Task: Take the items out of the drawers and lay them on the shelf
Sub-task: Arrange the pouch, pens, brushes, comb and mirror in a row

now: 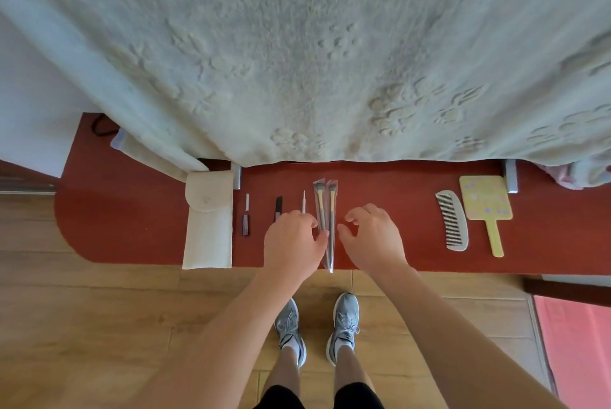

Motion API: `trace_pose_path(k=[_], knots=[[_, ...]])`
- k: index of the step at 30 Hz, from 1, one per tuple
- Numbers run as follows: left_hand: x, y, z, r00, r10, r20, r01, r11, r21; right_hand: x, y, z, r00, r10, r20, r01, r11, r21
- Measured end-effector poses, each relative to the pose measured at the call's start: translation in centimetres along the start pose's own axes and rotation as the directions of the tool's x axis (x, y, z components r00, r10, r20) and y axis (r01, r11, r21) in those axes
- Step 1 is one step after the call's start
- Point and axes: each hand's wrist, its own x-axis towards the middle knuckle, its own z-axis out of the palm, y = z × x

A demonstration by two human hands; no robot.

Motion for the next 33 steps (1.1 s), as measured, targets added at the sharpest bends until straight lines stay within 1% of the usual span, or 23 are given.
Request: trace_pose_path(k=[4,8,12,19,22,25,33], knots=[[0.6,0.7,0.7,0.995,-0.095,0.003,0.095,0.995,0.034,0.2,0.4,0.9,1.0,0.026,-0.015,-0.025,0.998,0.052],[0.8,1.2,1.1,0.99,-0.135,0.029,0.131,0.985,0.111,0.3,0.6,1.5,1.0,0.024,-0.001,-0.024,0.998,0.064],[0.8,1.2,1.4,0.985,-0.167,0.04,0.159,0.976,0.15,0.4,0.4,2.1,1.0,0.021,0.008,-0.021,0.998,0.066],[0.8,0.7,1.3,0.981,-0.191,0.038,0.181,0.966,0.184,0.4,-0.3,2.6,0.995,0.085,0.045,-0.085,0.996,0.018],[0.8,0.6,1.3,0.983,-0.18,0.03,0.172,0.97,0.169,0.4,-0.2,2.6,0.992,0.118,0.042,-0.119,0.993,0.023],[0.9,0.6,1.3,0.985,-0.168,0.039,0.16,0.976,0.147,0.5,-0.5,2.5,0.993,0.122,0.009,-0.122,0.991,0.063],[0.7,0.2,1.3,0.985,-0.165,0.052,0.157,0.979,0.132,0.6,-1.0,2.9,0.99,0.141,0.03,-0.141,0.99,0.009]])
